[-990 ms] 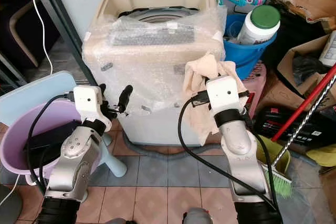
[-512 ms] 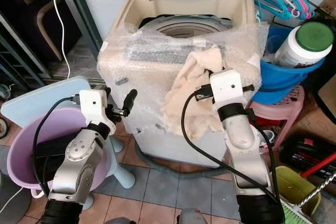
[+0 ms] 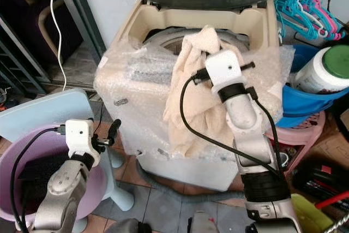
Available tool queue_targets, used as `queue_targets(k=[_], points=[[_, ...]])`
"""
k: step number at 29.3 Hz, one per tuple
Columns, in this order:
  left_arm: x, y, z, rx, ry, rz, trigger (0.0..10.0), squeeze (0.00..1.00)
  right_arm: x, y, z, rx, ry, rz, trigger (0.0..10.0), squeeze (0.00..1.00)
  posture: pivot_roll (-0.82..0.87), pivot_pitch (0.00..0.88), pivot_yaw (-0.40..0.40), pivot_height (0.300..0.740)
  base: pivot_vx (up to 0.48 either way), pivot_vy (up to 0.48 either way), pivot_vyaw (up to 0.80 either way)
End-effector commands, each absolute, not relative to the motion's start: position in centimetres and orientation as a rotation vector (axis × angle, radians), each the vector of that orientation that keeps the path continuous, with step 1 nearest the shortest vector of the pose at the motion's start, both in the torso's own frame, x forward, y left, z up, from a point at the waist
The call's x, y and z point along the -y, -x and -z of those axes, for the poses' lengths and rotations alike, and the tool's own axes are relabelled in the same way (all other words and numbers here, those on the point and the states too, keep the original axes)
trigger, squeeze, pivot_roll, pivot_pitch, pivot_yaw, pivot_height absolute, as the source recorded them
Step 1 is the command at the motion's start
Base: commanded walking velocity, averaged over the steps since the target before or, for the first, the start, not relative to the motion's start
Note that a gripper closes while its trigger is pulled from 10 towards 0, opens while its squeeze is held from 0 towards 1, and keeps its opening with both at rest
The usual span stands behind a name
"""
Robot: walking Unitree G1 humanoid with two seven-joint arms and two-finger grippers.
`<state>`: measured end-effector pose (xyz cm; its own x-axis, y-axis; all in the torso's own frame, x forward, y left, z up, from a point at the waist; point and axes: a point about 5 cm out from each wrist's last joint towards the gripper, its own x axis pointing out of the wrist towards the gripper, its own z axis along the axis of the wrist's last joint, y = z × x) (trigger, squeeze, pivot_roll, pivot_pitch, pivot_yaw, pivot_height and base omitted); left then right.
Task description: Clothes washing
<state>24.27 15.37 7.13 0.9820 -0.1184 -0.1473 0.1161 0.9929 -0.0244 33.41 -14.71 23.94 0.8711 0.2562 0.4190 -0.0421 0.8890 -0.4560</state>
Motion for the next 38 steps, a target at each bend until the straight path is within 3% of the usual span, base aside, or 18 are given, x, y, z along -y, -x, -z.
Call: queue_targets(k=[1,8,19,21,24,26,28,29,30,31,38], points=[[-16.0,-24.4,-7.4,-0.137,-0.006,0.095,10.0,0.00,13.8,-34.3,-27.2,0.616,0.425,-0.159,10.0,0.00,-0.06,0.064,0.056,0.740,0.244,0.000,0.00],[-15.5,-24.5,-7.8,-0.119,0.006,0.101,10.0,0.00,13.9,-37.2,-34.5,0.754,0.423,-0.140,10.0,0.00,-0.04,0.071,0.038,0.740,0.248,0.000,0.00],[-15.5,-23.7,-8.2,-0.113,0.046,0.089,10.0,0.00,15.1,-39.5,-38.4,0.764,0.398,-0.074,10.0,0.00,0.00,0.095,0.021,0.740,0.171,0.000,0.00],[-15.3,-23.6,-8.2,-0.119,0.041,0.097,10.0,0.00,15.2,-40.2,-37.7,0.700,0.393,-0.088,10.0,0.00,0.00,0.098,0.022,0.740,0.000,0.000,0.00],[-15.2,-23.6,-8.0,-0.133,0.029,0.103,10.0,0.00,15.2,-41.7,-34.0,0.456,0.356,-0.137,10.0,0.00,0.00,0.100,0.025,0.740,0.000,0.000,0.00],[-15.1,-23.7,-8.1,-0.134,0.024,0.110,10.0,0.00,15.5,-42.6,-28.1,0.128,0.355,-0.194,10.0,0.00,0.01,0.102,0.024,0.740,0.000,0.000,0.00],[-15.1,-23.7,-8.2,-0.134,0.022,0.111,10.0,0.00,16.4,-42.4,-24.0,-0.065,0.346,-0.214,10.0,0.00,0.01,0.101,0.022,0.740,0.000,0.000,0.00],[-15.1,-23.7,-8.2,-0.134,0.022,0.111,10.0,0.00,16.4,-42.4,-24.0,-0.065,0.346,-0.214,10.0,0.00,0.01,0.101,0.022,0.740,0.000,0.000,0.00],[-15.1,-23.7,-8.2,-0.135,0.020,0.109,10.0,0.00,17.2,-42.2,-22.9,-0.109,0.303,-0.209,10.0,0.18,0.01,0.102,0.021,0.740,0.000,0.000,0.00],[-15.1,-23.7,-8.2,-0.136,0.019,0.109,10.0,0.00,17.4,-42.1,-22.7,-0.117,0.290,-0.207,10.0,1.00,0.01,0.102,0.021,0.740,0.000,0.000,0.00],[-15.0,-23.6,-8.1,-0.143,0.022,0.116,10.0,0.00,19.6,-41.9,-24.5,0.024,0.151,-0.180,10.0,1.00,0.00,0.098,0.027,0.740,0.000,0.000,0.00]])
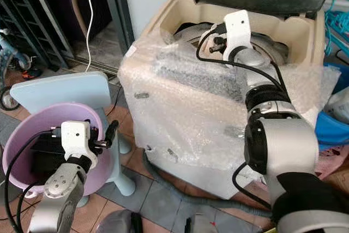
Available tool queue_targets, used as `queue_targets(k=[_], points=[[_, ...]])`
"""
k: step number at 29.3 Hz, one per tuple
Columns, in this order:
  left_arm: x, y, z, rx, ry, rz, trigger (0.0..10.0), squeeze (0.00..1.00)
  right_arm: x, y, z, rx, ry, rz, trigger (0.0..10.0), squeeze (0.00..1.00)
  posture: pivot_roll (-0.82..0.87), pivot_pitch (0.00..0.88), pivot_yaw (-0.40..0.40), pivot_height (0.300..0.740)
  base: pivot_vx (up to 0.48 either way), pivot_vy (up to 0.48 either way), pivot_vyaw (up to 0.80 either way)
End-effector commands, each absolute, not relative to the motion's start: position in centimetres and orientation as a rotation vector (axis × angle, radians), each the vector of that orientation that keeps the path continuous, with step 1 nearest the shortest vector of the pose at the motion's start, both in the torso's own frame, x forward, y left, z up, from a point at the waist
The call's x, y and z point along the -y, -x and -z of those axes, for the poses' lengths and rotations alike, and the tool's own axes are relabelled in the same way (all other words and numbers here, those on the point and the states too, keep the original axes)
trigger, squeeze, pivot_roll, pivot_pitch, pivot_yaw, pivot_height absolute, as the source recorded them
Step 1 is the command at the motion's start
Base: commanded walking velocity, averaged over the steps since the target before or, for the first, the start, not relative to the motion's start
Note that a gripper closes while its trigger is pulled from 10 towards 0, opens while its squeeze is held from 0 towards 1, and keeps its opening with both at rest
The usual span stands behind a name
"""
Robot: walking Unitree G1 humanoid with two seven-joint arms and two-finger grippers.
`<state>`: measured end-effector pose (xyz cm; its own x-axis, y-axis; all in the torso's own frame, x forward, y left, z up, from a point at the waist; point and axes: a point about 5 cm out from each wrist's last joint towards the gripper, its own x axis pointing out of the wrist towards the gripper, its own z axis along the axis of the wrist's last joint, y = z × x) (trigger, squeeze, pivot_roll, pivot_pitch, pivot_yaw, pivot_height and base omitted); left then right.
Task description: Clothes washing
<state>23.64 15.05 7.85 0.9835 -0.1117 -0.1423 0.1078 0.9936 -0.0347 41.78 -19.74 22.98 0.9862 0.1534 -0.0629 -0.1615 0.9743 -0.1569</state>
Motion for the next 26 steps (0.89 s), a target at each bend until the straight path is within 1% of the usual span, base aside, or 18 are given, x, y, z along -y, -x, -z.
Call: queue_targets(k=[1,2,4,7,12,13,14,15,16,17,18,21,22,23,26], points=[[-15.0,-23.7,-8.1,-0.143,0.022,0.119,10.0,0.00,19.5,-41.8,-25.1,0.074,0.140,-0.216,10.0,1.00,-0.01,0.099,0.030,0.740,0.000,0.000,0.00],[-14.9,-23.7,-8.1,-0.143,0.022,0.120,10.0,0.00,19.5,-41.7,-25.5,0.110,0.132,-0.240,10.0,1.00,-0.01,0.099,0.030,0.740,0.000,0.000,0.00],[-15.0,-23.9,-8.1,-0.143,0.020,0.126,10.0,0.00,19.2,-41.0,-25.8,0.188,0.188,-0.328,10.0,1.00,-0.02,0.098,0.039,0.740,0.000,0.000,0.00],[-14.9,-24.1,-8.1,-0.146,0.016,0.142,10.0,0.00,18.9,-40.2,-23.9,0.111,0.210,-0.437,10.0,1.00,-0.03,0.098,0.047,0.740,0.000,0.000,0.00],[-14.8,-24.3,-8.2,-0.145,0.016,0.149,10.0,0.00,19.0,-39.0,-24.7,0.183,0.220,-0.507,10.0,1.00,-0.03,0.094,0.049,0.740,0.000,0.000,0.00],[-14.9,-24.3,-8.2,-0.144,0.016,0.147,10.0,0.00,19.1,-38.2,-25.4,0.262,0.268,-0.500,10.0,1.00,-0.04,0.091,0.047,0.740,0.000,0.000,0.00],[-14.9,-24.3,-8.2,-0.144,0.016,0.147,10.0,0.00,19.1,-38.2,-25.4,0.262,0.268,-0.500,10.0,1.00,-0.04,0.091,0.047,0.740,0.000,0.000,0.00],[-14.9,-24.3,-8.2,-0.143,0.015,0.145,10.0,0.00,19.1,-37.1,-25.7,0.335,0.306,-0.482,10.0,1.00,-0.04,0.090,0.045,0.740,0.000,0.000,0.00],[-14.9,-24.3,-8.2,-0.143,0.015,0.142,10.0,0.00,19.1,-36.7,-25.9,0.361,0.319,-0.469,10.0,1.00,-0.04,0.089,0.044,0.740,0.000,0.000,0.00],[-15.0,-24.3,-8.2,-0.142,0.016,0.141,10.0,0.00,19.2,-36.1,-25.8,0.391,0.323,-0.433,10.0,1.00,-0.05,0.088,0.041,0.740,0.000,0.000,0.00],[-15.0,-24.3,-8.2,-0.139,0.019,0.137,10.0,0.00,19.4,-34.8,-25.4,0.441,0.331,-0.360,10.0,1.00,-0.05,0.088,0.040,0.740,0.000,0.000,0.00],[-14.9,-24.3,-8.2,-0.134,0.026,0.127,10.0,0.00,19.0,-32.6,-23.9,0.482,0.352,-0.292,10.0,1.00,-0.05,0.090,0.039,0.740,0.000,0.000,0.00],[-14.9,-24.3,-8.3,-0.133,0.028,0.118,10.0,0.00,18.7,-31.1,-22.4,0.468,0.340,-0.211,10.0,1.00,-0.06,0.091,0.040,0.740,0.000,0.000,0.00],[-14.9,-24.3,-8.3,-0.132,0.028,0.117,10.0,0.00,18.6,-30.6,-21.9,0.462,0.340,-0.184,10.0,1.00,-0.06,0.091,0.040,0.740,0.000,0.000,0.00],[-14.9,-24.4,-8.2,-0.136,0.021,0.113,10.0,0.00,17.4,-28.5,-20.0,0.451,0.380,-0.150,10.0,1.00,-0.07,0.096,0.051,0.740,0.000,0.000,0.00]])
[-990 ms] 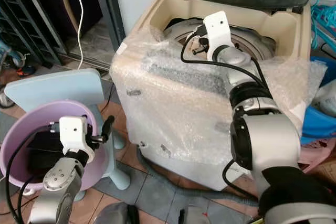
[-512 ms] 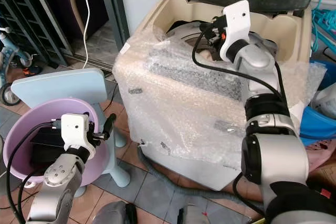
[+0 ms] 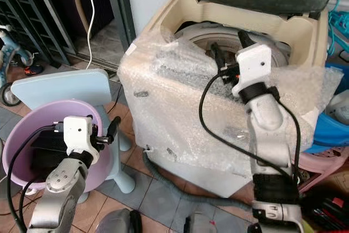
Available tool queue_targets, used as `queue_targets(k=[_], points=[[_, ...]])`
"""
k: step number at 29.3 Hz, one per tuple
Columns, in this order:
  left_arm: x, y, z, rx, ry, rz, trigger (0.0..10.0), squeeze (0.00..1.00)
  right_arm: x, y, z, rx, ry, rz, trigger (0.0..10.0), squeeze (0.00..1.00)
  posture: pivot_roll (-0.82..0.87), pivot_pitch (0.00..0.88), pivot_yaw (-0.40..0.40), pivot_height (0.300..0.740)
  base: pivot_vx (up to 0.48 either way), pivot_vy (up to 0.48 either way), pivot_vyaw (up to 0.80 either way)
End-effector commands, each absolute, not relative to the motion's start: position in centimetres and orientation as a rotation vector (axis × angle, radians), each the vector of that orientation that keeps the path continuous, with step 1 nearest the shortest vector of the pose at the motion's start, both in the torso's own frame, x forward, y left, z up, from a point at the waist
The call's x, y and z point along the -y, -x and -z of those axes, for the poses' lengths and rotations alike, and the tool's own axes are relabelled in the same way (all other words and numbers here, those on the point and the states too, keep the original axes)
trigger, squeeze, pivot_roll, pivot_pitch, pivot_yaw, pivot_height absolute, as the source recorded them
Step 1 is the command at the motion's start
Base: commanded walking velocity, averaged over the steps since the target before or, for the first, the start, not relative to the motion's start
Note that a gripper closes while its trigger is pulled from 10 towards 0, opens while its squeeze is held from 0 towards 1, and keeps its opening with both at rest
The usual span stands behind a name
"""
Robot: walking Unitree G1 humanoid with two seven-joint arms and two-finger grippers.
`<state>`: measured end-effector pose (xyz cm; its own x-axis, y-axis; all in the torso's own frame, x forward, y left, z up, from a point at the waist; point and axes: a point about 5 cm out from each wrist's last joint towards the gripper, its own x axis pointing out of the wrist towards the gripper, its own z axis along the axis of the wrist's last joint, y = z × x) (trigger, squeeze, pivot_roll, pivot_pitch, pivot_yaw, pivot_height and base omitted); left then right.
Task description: Clothes washing
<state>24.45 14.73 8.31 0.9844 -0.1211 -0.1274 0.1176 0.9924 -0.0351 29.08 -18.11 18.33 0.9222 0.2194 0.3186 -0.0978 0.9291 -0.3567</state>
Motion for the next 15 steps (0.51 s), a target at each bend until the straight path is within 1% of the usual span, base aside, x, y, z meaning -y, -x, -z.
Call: queue_targets(k=[1,4,6,9,11,15], points=[[-14.9,-24.4,-8.2,-0.138,0.020,0.114,10.0,0.00,17.0,-27.9,-19.3,0.441,0.391,-0.131,10.0,1.00,-0.08,0.094,0.054,0.740,0.000,0.000,0.00],[-14.8,-24.5,-8.1,-0.141,0.016,0.118,10.0,0.00,16.2,-26.5,-18.2,0.422,0.414,-0.099,10.0,1.00,-0.09,0.095,0.059,0.740,0.000,0.000,0.00],[-14.7,-24.7,-8.1,-0.141,0.016,0.120,10.0,0.00,15.1,-25.1,-16.8,0.388,0.420,-0.106,10.0,1.00,-0.10,0.096,0.060,0.740,0.000,0.000,0.00],[-14.7,-24.9,-8.2,-0.142,0.020,0.094,10.0,0.00,14.6,-24.1,-15.8,0.352,0.428,-0.106,10.0,1.00,-0.10,0.096,0.059,0.740,0.000,0.000,0.00],[-14.7,-25.0,-8.2,-0.143,0.015,0.086,10.0,0.00,14.5,-23.9,-15.6,0.343,0.430,-0.100,10.0,1.00,-0.10,0.097,0.058,0.740,0.000,0.000,0.00],[-14.8,-24.9,-8.2,-0.146,-0.005,0.071,10.0,0.00,14.5,-23.9,-14.3,0.229,0.298,-0.091,10.0,1.00,-0.09,0.104,0.061,0.740,0.000,0.000,0.00]])
